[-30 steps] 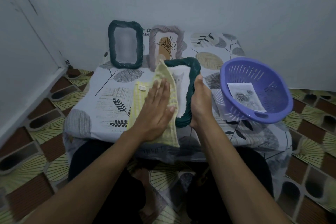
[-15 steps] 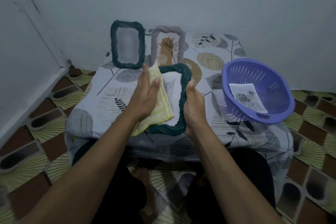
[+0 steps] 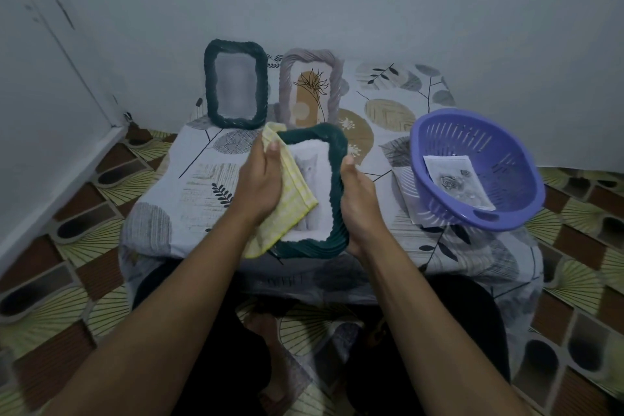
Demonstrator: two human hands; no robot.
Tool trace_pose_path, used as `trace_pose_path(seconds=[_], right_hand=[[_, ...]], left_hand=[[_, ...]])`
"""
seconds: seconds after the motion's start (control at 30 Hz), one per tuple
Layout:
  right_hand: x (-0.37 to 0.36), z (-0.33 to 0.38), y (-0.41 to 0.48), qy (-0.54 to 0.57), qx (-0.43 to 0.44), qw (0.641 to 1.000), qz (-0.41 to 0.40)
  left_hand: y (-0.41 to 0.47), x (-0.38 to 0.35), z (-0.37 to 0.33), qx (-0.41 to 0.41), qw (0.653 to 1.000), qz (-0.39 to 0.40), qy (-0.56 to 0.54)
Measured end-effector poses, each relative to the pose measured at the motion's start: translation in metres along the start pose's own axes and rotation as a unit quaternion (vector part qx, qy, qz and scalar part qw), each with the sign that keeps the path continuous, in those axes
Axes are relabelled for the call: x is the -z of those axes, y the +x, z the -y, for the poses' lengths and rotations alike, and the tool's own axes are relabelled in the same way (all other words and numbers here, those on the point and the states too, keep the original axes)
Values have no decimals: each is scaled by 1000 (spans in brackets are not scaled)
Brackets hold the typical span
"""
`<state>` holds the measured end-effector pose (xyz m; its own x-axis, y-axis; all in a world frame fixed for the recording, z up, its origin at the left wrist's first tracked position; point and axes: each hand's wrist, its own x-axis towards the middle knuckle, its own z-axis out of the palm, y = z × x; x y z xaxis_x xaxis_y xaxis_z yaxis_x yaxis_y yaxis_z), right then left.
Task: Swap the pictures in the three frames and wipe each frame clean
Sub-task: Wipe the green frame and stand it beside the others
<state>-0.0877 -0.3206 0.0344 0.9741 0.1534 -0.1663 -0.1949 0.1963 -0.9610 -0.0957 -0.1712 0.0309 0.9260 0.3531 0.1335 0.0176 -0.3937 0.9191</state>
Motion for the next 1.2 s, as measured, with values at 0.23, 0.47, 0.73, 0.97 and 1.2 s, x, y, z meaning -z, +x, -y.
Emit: trace_pose_path(seconds=[0.23, 0.47, 0.73, 0.97, 1.2], right_hand=[[25, 17, 6, -22, -90, 991, 98], [32, 20, 11, 74, -189, 972, 116], [16, 1, 7, 233, -103, 966, 51], [-2, 1, 3, 117, -26, 988, -94], [-4, 5, 7, 38, 14, 992, -116]], left_hand=[[18, 17, 2, -114, 983, 72, 123], [11, 12, 19, -29, 994, 61, 88], [6, -2, 22, 158, 973, -156, 61], [1, -17, 13, 102, 977, -84, 165], [-37, -44, 6, -107, 933, 98, 329]])
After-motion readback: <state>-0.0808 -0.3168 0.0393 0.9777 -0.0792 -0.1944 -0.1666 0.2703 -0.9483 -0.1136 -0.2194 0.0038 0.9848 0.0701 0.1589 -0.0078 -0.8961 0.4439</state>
